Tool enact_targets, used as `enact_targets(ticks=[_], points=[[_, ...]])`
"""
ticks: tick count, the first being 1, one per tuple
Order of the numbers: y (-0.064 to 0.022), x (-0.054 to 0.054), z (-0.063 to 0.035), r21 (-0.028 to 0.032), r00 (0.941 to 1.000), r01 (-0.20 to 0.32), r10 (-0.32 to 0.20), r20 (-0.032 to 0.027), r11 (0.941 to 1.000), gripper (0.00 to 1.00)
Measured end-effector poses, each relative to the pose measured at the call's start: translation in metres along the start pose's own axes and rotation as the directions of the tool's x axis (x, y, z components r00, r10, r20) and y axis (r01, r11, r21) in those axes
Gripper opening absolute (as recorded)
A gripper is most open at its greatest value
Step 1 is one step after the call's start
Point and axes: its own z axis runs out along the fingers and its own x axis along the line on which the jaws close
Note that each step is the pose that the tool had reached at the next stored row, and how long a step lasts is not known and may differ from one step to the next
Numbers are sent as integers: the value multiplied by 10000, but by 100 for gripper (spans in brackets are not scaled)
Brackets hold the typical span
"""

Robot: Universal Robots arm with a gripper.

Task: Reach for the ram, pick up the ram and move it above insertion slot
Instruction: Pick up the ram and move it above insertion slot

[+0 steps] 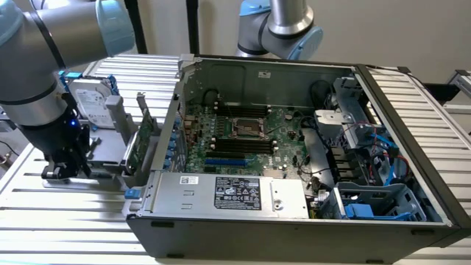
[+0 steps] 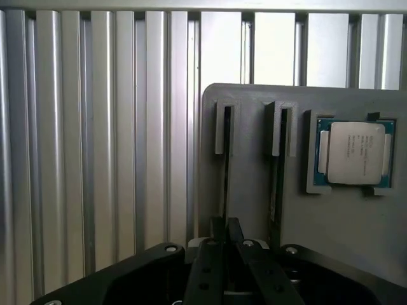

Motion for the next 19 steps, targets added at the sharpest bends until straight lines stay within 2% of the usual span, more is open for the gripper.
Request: enact_targets(ticks=[11,14,19], points=[[-31,-2,-490,-4,10000,6,-6,0,10000,13],[-77,-2,-626,-7,10000,19,-19,1,10000,13],[-201,3,-859,-14,10000,51,-51,7,10000,13]])
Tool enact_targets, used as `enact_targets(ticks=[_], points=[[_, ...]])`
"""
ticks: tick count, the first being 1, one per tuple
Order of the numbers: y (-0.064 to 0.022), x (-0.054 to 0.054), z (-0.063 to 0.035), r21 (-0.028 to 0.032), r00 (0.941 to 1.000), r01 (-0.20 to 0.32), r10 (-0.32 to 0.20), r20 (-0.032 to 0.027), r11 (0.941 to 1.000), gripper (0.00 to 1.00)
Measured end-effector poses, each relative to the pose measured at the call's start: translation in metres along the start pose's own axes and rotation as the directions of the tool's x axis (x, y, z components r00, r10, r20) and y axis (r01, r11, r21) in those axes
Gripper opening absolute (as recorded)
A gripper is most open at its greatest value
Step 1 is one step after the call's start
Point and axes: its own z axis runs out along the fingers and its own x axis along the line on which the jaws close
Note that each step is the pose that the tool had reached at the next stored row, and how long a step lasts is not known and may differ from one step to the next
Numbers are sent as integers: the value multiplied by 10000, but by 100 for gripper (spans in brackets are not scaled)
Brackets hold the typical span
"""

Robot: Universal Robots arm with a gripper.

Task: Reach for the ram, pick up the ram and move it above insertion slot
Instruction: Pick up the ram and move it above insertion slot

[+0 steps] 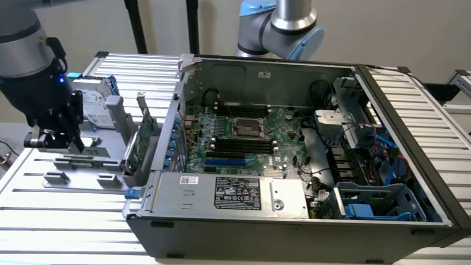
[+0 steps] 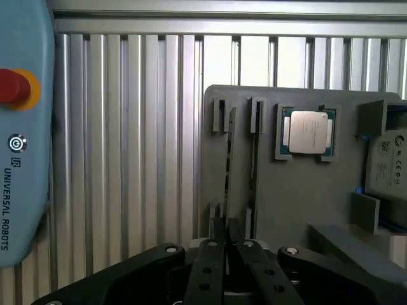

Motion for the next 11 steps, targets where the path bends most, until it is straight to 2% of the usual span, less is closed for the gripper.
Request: enact_targets(ticks=[5,11], points=[[-154,17,-234,-2,10000,39,-39,43,10000,13],[-343,44,-513,-2,9999,87,-87,126,10000,13]])
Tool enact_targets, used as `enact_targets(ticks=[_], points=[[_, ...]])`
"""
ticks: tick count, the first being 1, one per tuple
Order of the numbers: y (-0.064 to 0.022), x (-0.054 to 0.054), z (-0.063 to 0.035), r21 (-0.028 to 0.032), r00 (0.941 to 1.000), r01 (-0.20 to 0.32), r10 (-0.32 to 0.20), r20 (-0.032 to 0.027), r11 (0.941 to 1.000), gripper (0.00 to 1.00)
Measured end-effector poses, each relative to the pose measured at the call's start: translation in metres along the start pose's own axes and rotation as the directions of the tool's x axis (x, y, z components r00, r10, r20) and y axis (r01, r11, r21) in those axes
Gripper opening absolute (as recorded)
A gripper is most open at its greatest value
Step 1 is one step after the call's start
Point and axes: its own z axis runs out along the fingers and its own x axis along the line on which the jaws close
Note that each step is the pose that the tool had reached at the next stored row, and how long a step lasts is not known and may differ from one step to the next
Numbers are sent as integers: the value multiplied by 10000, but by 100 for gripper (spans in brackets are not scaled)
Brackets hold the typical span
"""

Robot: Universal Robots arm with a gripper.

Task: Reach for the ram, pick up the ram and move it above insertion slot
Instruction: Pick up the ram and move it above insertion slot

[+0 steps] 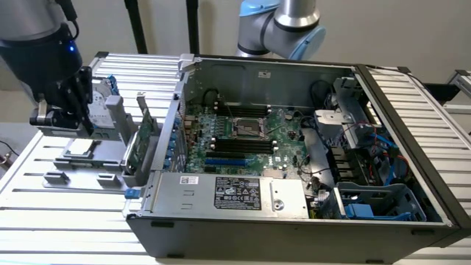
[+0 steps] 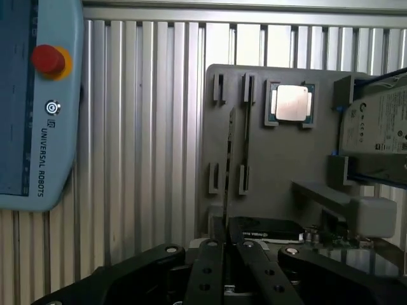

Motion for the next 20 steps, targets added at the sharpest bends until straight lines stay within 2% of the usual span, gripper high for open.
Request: enact_targets(ticks=[6,11,15,20], points=[[-201,21,-279,0,9999,47,-47,116,10000,13],[-414,28,-489,1,9997,68,-68,223,10000,13],[-595,30,-558,1,9995,76,-76,291,10000,13],[-819,33,-577,3,9992,82,-82,396,10000,13]])
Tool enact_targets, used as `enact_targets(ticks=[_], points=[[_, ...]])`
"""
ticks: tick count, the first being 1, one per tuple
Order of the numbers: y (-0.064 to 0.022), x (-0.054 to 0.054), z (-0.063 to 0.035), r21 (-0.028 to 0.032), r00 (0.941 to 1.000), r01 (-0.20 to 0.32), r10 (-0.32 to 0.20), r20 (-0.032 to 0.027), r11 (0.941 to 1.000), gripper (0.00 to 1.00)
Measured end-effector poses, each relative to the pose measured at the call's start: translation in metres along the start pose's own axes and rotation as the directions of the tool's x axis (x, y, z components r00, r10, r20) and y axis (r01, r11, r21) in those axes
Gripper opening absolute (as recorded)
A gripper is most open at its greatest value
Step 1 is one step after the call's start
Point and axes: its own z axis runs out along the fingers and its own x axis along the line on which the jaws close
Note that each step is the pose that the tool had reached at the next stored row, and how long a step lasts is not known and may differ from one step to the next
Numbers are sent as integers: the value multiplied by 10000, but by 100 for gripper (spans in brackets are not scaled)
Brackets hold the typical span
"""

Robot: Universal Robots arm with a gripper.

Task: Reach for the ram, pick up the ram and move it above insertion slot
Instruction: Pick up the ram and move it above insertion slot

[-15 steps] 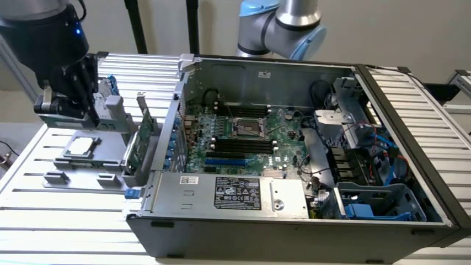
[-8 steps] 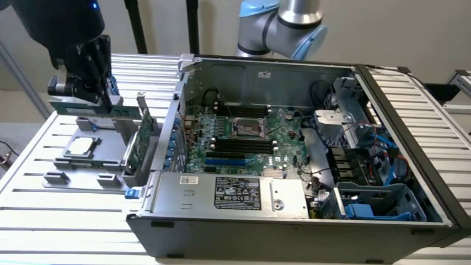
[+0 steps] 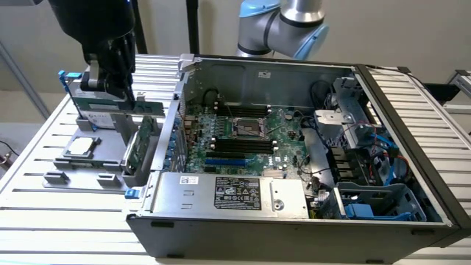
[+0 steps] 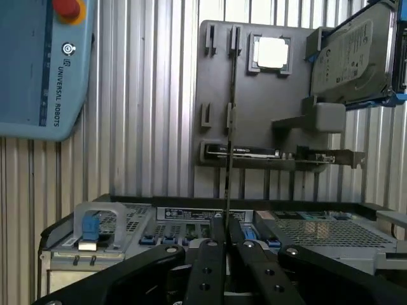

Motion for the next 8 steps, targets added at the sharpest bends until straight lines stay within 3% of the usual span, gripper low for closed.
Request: enact_targets(ticks=[5,8], points=[[-230,5,-9,2,9999,8,-8,113,10000,13],[-365,7,-13,2,9999,12,-12,136,10000,13]])
